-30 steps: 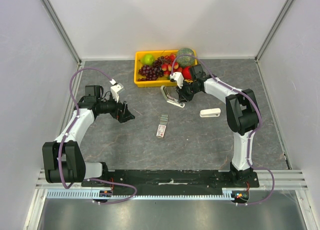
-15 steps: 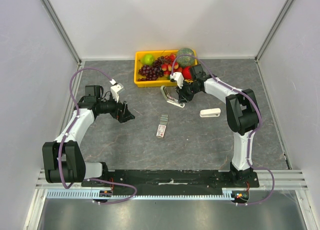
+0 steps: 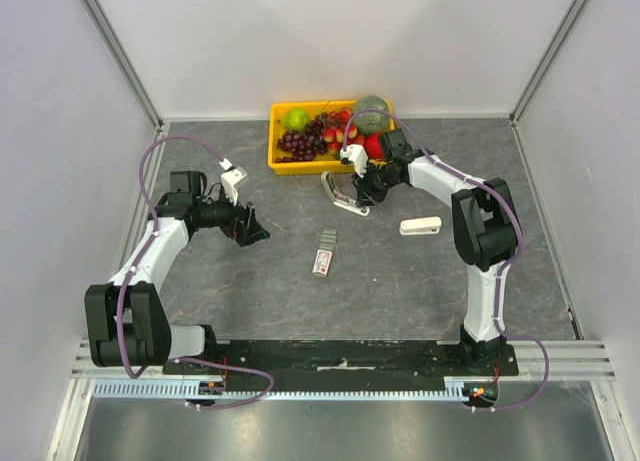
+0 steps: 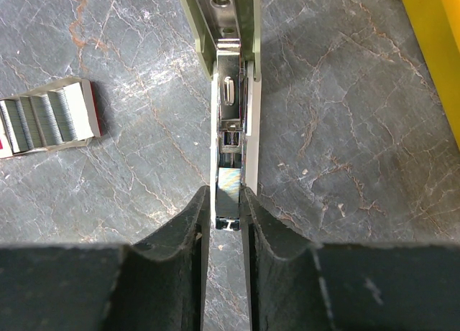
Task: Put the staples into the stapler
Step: Install the staple into the stapler.
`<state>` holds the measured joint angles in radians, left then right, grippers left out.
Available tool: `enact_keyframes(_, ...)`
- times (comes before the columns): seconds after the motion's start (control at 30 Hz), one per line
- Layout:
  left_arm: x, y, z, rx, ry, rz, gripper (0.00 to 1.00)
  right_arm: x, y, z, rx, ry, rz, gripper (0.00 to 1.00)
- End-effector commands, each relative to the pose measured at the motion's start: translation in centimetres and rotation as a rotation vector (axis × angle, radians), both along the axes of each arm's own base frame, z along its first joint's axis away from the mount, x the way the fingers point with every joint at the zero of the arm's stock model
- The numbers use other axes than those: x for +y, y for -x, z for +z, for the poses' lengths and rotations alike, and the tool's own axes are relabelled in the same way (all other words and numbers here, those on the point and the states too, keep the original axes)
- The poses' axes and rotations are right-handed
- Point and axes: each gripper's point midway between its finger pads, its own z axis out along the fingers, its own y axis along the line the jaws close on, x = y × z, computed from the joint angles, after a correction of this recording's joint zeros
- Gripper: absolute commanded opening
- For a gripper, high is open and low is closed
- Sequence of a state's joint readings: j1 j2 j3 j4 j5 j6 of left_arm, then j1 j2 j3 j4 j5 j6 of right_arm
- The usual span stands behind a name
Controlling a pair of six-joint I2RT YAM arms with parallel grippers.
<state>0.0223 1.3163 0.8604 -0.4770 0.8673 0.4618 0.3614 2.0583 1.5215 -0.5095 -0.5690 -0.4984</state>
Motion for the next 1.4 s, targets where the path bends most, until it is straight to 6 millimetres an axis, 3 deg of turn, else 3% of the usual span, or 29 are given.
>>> enact_keyframes(0.0, -0.1, -0.3, 0.3, -0.03, 0.012, -0.017, 1.0, 0.5, -1.1, 3.1, -0.066, -0.041, 0.01, 0.29)
enact_keyframes(0.47, -0.1, -0.3, 0.3, -0.032, 0.01, -0.017, 1.0, 0.4, -1.6, 4.5, -0.108, -0.042, -0.008, 0.33)
enact_keyframes(0.7, 0.0, -0.6, 0.4, -0.042, 0.008, -0.009, 1.0, -0.9, -2.1, 6.2, -0.184, -0.017, -0.004, 0.35)
enact_keyframes(0.83, 0.2, -1.6, 0.8, -0.09, -0.013, -0.019, 1.0, -1.8, -1.2, 6.3, -0.248, 0.005, 0.062, 0.38)
enact_keyframes(1.07, -1.5, -3.2, 3.1, -0.153, 0.099, -0.092, 1.0, -2.6, 1.2, 3.8, -0.278, -0.005, 0.06, 0.4)
enact_keyframes(1.2, -2.2, -3.5, 4.2, -0.145, 0.17, -0.109, 1.0, -2.0, 1.4, 3.4, -0.319, -0.062, 0.057, 0.43)
enact_keyframes(1.37, -2.3, -3.6, 4.0, -0.16, 0.177, -0.1, 1.0, -1.6, 0.7, 2.3, -0.296, -0.095, 0.004, 0.45)
